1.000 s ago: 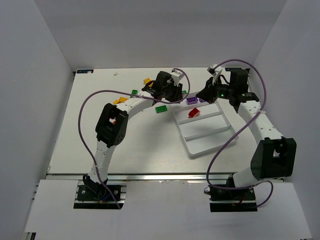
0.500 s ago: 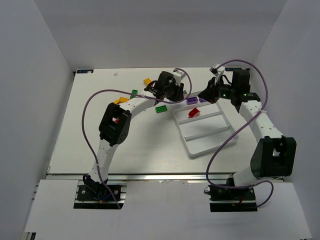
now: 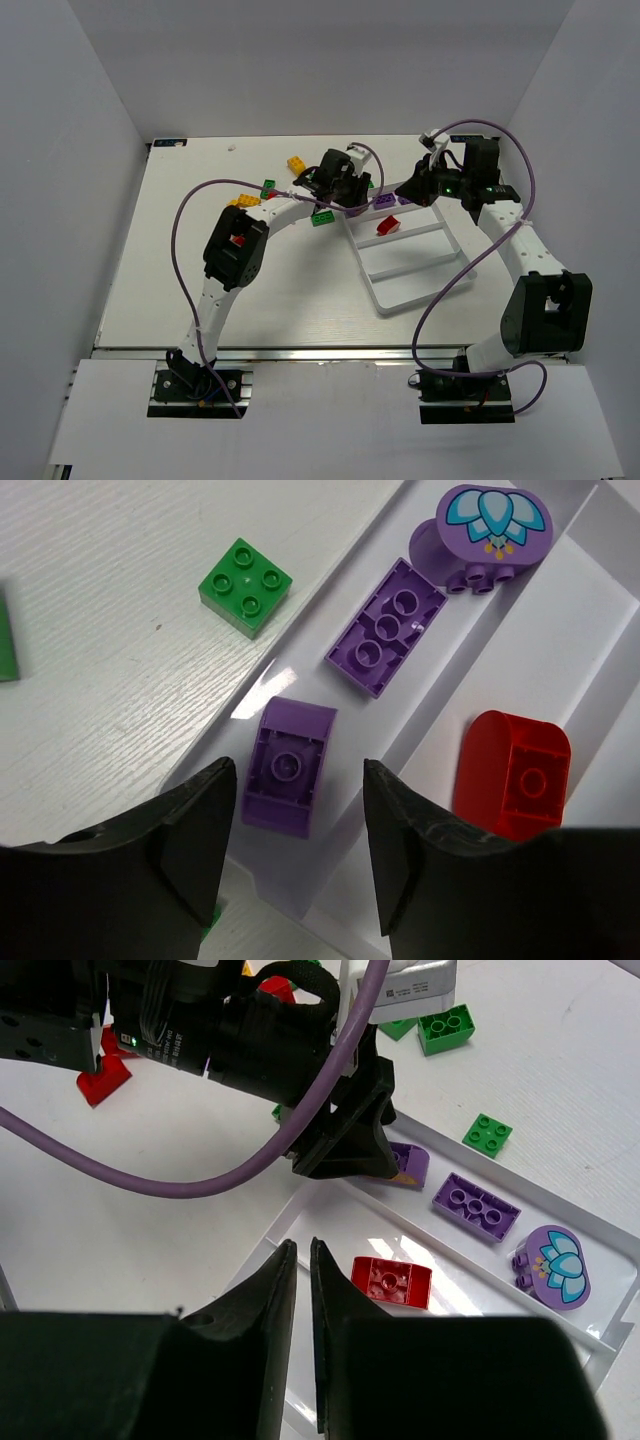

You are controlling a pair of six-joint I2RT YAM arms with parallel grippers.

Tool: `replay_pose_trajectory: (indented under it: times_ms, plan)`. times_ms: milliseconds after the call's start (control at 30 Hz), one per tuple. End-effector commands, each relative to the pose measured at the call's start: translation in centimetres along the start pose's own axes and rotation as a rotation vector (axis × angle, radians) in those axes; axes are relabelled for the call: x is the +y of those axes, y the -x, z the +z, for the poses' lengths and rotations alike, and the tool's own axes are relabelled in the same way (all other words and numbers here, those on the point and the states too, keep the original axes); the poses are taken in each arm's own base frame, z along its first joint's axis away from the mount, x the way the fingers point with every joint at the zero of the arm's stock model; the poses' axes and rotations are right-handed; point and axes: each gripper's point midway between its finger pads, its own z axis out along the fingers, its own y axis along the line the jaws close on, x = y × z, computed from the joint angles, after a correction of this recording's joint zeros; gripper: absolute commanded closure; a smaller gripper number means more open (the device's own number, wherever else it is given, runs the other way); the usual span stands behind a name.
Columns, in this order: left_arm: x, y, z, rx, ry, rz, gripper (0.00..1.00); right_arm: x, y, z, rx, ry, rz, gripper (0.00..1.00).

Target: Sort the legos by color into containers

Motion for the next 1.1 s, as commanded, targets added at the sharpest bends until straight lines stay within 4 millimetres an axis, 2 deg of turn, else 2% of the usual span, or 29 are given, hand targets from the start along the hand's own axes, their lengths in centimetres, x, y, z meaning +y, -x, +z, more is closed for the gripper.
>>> replay_pose_trajectory:
  times_ms: [0, 133, 200, 267, 300, 367, 400, 433, 467, 500, 533, 567, 600, 633, 667, 700, 733, 800, 833, 900, 1067]
  plan:
    - [-0.5, 4.1, -1.3, -0.094, 0.015, 0.005, 0.35, -0.3, 1.0, 0.1, -0.026, 0.006, -0.029, 0.83]
    - [-0.5, 4.8, -1.8, -0.106, 0.025, -0.008, 0.33, -0.4, 1.0, 0.1, -0.023, 0.007, -0.032, 0.80]
    - [-0.4, 6.2, -3.4, -0.129, 0.052, -0.023, 0.34, -0.4, 1.0, 0.2, -0.020, 0.009, -0.041, 0.75]
    - [-0.1, 7.4, -6.2, -0.161, 0.104, -0.053, 0.36, -0.7, 1.1, 0.3, -0.016, 0.011, -0.059, 0.66]
    - [0.9, 6.3, -6.7, -0.150, 0.158, -0.076, 0.38, -0.9, 1.1, 0.5, -0.014, 0.017, -0.068, 0.61]
    - [1.9, 6.0, -11.0, -0.179, 0.213, -0.141, 0.58, -1.5, 0.9, 1.2, 0.008, 0.039, -0.065, 0.52]
    - [1.9, 6.8, -13.9, -0.227, 0.214, -0.211, 0.73, -2.0, 1.1, 1.8, 0.023, 0.049, -0.059, 0.51]
    - [3.1, 4.0, -15.1, -0.205, 0.232, -0.276, 0.75, -2.6, 1.3, 2.2, 0.037, 0.055, -0.074, 0.48]
    - [3.8, 1.8, -17.4, -0.200, 0.244, -0.358, 0.74, -3.3, 1.4, 3.0, 0.061, 0.070, -0.094, 0.45]
    - [4.5, -0.3, -19.6, -0.189, 0.286, -0.441, 0.55, -4.4, 2.3, 4.1, 0.074, 0.075, -0.129, 0.43]
    - [5.9, -2.7, -22.9, -0.197, 0.387, -0.493, 0.31, -5.6, 2.7, 5.1, 0.109, 0.045, -0.132, 0.41]
    - [6.6, -3.5, -24.5, -0.216, 0.435, -0.518, 0.23, -6.7, 3.7, 6.7, 0.125, 0.016, -0.141, 0.41]
    - [7.0, -3.9, -27.3, -0.271, 0.472, -0.551, 0.11, -8.9, 3.4, 8.1, 0.214, -0.115, -0.109, 0.41]
    - [7.5, -4.9, -28.9, -0.297, 0.504, -0.599, 0.09, -9.9, 3.0, 10.2, 0.267, -0.186, -0.105, 0.38]
    - [7.7, -6.2, -29.6, -0.291, 0.518, -0.617, 0.09, -10.1, 2.1, 12.1, 0.297, -0.230, -0.091, 0.33]
    - [7.7, -6.4, -29.6, -0.285, 0.521, -0.618, 0.09, -10.5, 2.4, 11.9, 0.295, -0.259, -0.084, 0.31]
    - [7.6, -6.2, -30.3, -0.308, 0.517, -0.633, 0.09, -10.5, 2.0, 13.1, 0.294, -0.266, -0.086, 0.29]
    - [7.6, -7.8, -30.7, -0.284, 0.531, -0.649, 0.09, -11.1, 1.8, 13.7, 0.288, -0.322, -0.064, 0.24]
    - [7.4, -7.9, -31.2, -0.296, 0.528, -0.661, 0.09, -11.4, 1.2, 14.3, 0.292, -0.340, -0.055, 0.23]
    - [7.5, -9.2, -31.6, -0.273, 0.547, -0.672, 0.09, -12.4, 1.6, 15.0, 0.263, -0.381, -0.065, 0.22]
    - [7.5, -10.3, -32.9, -0.296, 0.564, -0.704, 0.09, -13.8, 0.6, 16.7, 0.255, -0.417, -0.057, 0.25]
